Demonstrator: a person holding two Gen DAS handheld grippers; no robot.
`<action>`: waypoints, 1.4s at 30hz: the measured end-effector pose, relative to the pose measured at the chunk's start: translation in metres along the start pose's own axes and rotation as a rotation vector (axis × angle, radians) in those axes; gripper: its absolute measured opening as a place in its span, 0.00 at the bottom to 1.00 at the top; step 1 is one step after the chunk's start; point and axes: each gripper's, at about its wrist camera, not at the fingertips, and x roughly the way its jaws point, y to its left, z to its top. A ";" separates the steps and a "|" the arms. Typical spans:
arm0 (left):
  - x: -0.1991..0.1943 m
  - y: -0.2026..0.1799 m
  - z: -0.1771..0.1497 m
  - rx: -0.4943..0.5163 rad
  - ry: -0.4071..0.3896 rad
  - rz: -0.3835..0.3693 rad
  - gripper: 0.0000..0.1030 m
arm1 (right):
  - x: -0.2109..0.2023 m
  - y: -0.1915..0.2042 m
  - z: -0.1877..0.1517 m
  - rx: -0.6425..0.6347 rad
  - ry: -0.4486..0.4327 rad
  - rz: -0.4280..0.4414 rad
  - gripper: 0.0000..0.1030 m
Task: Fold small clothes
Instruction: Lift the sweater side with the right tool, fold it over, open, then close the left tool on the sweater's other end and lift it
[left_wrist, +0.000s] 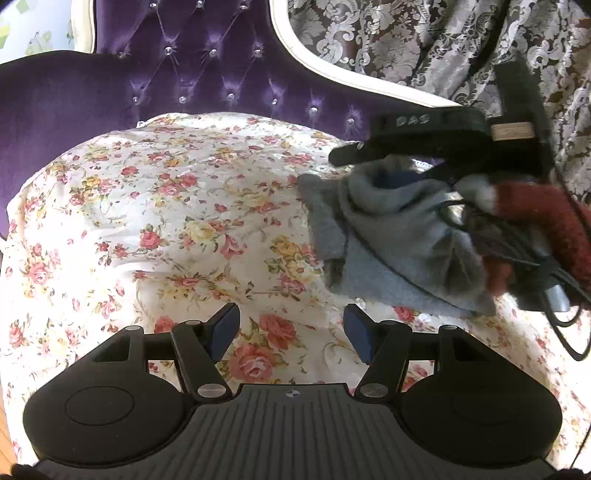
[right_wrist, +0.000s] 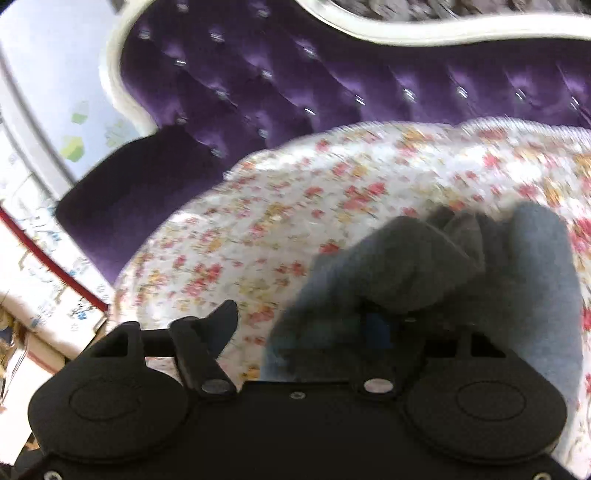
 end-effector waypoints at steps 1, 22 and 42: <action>0.001 0.000 0.001 0.001 0.000 0.002 0.59 | -0.006 0.003 0.001 -0.026 -0.022 0.013 0.74; 0.037 -0.056 0.040 0.115 -0.064 -0.005 0.59 | -0.085 -0.068 -0.073 -0.102 -0.113 -0.250 0.75; 0.053 -0.027 0.062 -0.015 -0.021 -0.091 0.81 | -0.122 -0.089 -0.102 -0.034 -0.178 -0.139 0.88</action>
